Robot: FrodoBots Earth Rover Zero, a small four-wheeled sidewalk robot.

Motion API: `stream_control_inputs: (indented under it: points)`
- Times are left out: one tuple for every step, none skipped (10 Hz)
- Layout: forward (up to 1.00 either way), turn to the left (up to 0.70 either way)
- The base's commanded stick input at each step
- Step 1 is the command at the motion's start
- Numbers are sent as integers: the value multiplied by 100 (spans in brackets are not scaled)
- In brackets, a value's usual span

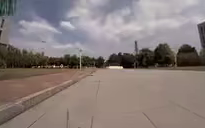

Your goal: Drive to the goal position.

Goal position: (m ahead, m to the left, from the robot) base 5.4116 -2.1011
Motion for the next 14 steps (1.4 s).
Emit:
stream_control_inputs:
  points:
    - [100,1]
    - [100,-14]
    - [100,-32]
    - [100,-38]
    - [100,-38]
    - [100,-38]
    - [100,-6]
    - [100,-1]
    - [100,-1]
    - [100,-1]
    - [100,-1]
    - [100,-1]
    - [100,-1]
    - [100,-1]
